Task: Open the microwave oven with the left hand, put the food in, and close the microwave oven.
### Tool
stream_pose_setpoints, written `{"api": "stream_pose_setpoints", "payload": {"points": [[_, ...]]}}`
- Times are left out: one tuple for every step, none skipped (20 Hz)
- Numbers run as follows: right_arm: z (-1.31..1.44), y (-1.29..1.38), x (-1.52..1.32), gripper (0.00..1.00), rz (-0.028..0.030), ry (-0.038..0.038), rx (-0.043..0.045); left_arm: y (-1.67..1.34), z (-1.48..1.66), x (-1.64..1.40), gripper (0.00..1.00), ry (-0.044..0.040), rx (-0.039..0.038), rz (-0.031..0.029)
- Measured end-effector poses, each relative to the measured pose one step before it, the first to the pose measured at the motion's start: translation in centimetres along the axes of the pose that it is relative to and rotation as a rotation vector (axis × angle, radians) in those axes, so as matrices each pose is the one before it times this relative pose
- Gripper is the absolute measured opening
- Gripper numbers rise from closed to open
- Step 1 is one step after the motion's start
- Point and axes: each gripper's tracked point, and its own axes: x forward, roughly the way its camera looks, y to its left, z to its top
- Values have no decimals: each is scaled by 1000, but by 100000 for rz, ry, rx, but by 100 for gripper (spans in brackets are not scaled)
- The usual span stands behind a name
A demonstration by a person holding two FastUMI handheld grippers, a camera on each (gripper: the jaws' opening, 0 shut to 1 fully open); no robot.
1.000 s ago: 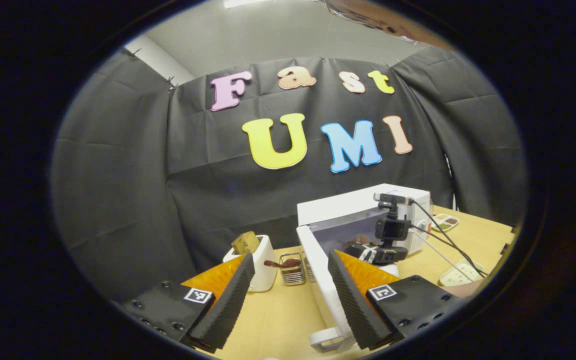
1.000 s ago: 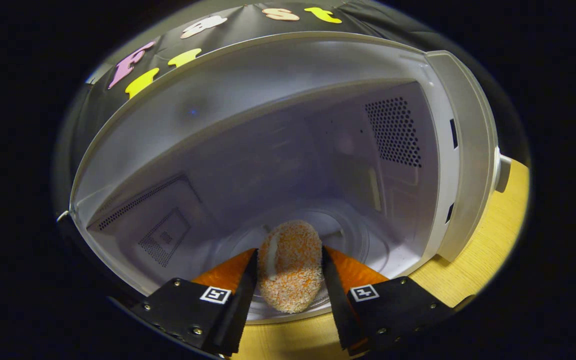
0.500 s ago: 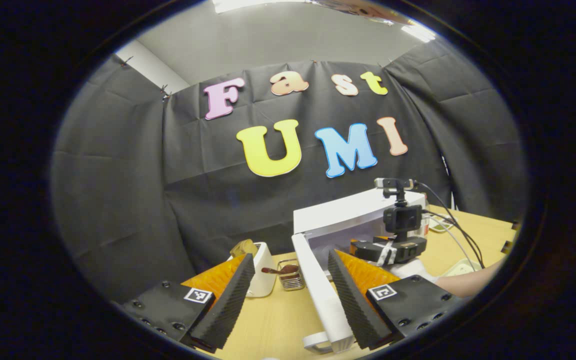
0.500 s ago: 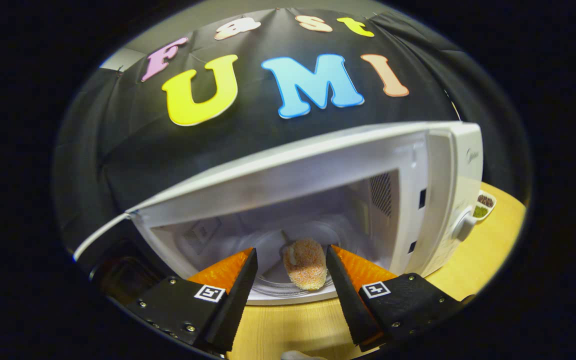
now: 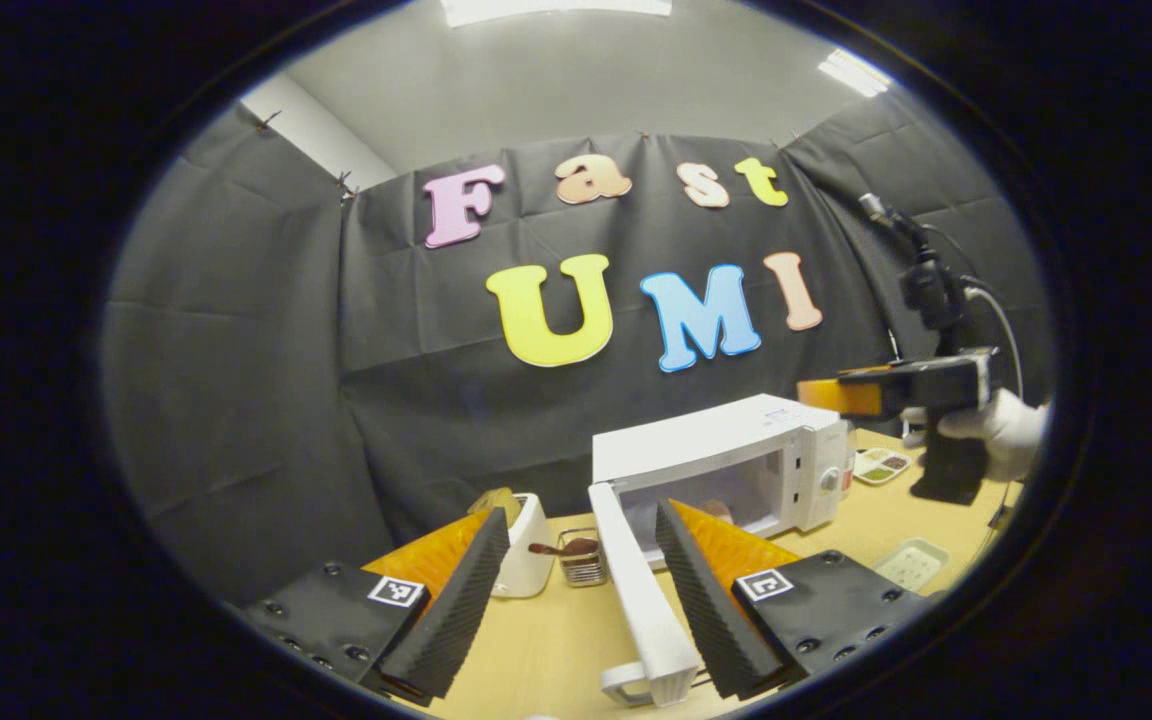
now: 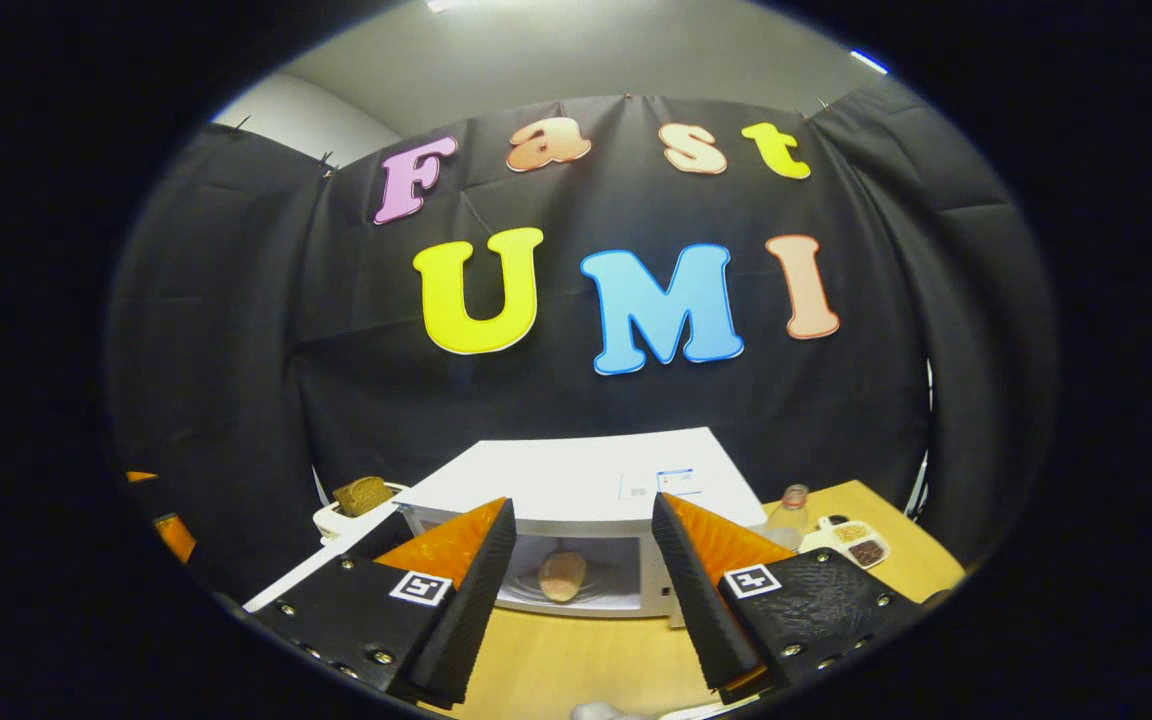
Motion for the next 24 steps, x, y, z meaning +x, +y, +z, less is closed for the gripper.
{"api": "stream_pose_setpoints", "payload": {"points": [[422, -1221, -1774, 84, -864, 772, -1664, 258, -91, -244, 98, 298, 396, 916], [248, -1188, -1750, 84, -795, 656, -1947, 366, -352, -211, 98, 429, 44, 1124], [102, -1038, -1555, 83, -627, 1318, -1286, 250, -270, -163, 100, 621, -105, 776], [-148, -1069, -1398, 84, -380, 1943, -545, 382, -413, -192, 100, 522, 43, 1600], [-139, -833, -1393, 84, 74, 2007, 81, 573, -589, -158, 97, 1181, 523, 2167], [177, -863, -1077, 84, -446, 900, -130, 522, -1031, -283, 100, 1547, 1272, 2404], [260, -1084, -863, 84, -1569, 138, -561, 426, -945, -253, 99, 1669, 805, 2012], [319, -694, -693, 83, -436, 159, -363, 34, -781, -157, 98, 1208, 222, 754], [154, -281, -501, 84, 14, 219, -273, 264, -982, -219, 97, 1590, -6, 1454], [164, -419, -333, 84, -52, 341, -1076, 407, -1616, -228, 97, 2950, -541, 2004], [312, -429, -150, 84, -296, -215, -1757, 211, -1032, -284, 100, 1658, -663, 1481], [334, -172, 53, 84, 147, 150, -1147, 196, -1191, -281, 95, 1840, -551, 1550], [140, 436, 31, 84, 1151, 435, 172, 189, -1355, -230, 100, 2544, -553, 1226], [436, 425, 6, 84, 1286, -371, 891, 193, -1502, -1, 100, 2127, -909, 803], [529, 275, 9, 84, 977, -609, 572, 350, -1545, 1, 94, 2587, -410, 1294], [422, 257, -32, 84, 880, -479, -473, 379, -1607, 5, 100, 3307, 122, 827], [335, 261, -71, 84, 734, -756, -689, 297, -1178, 10, 98, 1792, -29, 616], [266, 199, -87, 84, 347, -634, -1310, 187, -1055, 329, 98, 1496, 211, 779], [2, -48, 104, 84, -195, -192, -1400, -233, -832, 338, 100, 1543, 793, -939], [-340, -25, 29, 84, 50, 1341, 228, -101, -789, 319, 97, 1594, 1349, -415], [-269, 159, -136, 84, 336, 954, 1657, -296, -646, 161, 100, 1047, 721, -947], [-211, -134, -48, 84, -281, 633, 1859, -304, -112, 129, 100, -261, 273, -1148], [33, -254, -50, 84, -540, 187, 729, -323, 19, 35, 98, -120, 200, -1188], [-24, -353, -162, 84, -872, -49, -271, -423, 1, -101, 94, 213, 410, -1073]]}}
